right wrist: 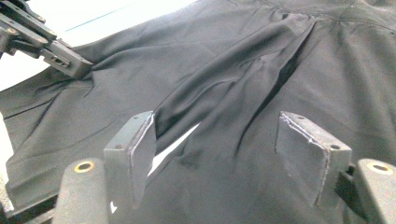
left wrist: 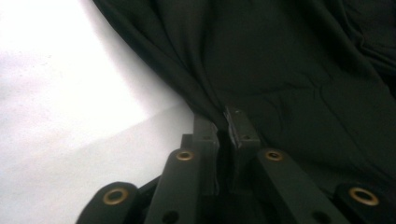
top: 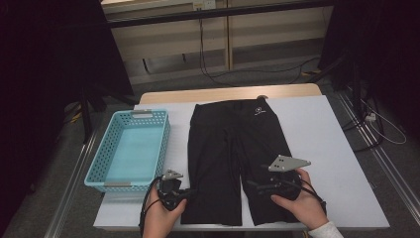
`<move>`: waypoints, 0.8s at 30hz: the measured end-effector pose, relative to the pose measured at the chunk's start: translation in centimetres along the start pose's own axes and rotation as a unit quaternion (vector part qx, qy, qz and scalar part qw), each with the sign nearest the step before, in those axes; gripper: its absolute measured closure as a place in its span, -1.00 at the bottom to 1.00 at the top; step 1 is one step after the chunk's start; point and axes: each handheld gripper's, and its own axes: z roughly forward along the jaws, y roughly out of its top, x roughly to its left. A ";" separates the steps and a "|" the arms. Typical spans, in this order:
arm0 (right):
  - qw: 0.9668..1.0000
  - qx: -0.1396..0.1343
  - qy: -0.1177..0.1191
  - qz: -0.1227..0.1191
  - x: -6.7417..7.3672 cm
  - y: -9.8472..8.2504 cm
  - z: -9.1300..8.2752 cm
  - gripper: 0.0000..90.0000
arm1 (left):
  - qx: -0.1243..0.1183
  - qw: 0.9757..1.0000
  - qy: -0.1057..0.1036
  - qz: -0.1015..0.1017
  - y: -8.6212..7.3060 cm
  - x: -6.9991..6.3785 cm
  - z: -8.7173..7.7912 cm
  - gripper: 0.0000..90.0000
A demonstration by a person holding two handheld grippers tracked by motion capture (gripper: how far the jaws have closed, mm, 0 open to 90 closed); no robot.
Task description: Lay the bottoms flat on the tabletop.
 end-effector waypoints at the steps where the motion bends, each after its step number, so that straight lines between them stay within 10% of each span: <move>1: 1.000 -0.001 0.000 0.000 0.1 0.0 0.0 -0.35 | 0.001 1.000 0.001 0.000 0.0 0.0 0.0 0.90; 14: 1.000 -0.012 -0.011 0.004 0.1 0.1 0.2 -0.54 | -0.028 0.997 -0.045 -0.049 0.7 1.0 -2.0 0.92; 24: 0.999 -0.016 -0.027 0.013 0.1 0.4 0.6 -0.64 | -0.032 0.997 -0.047 -0.047 1.0 0.7 -2.1 0.92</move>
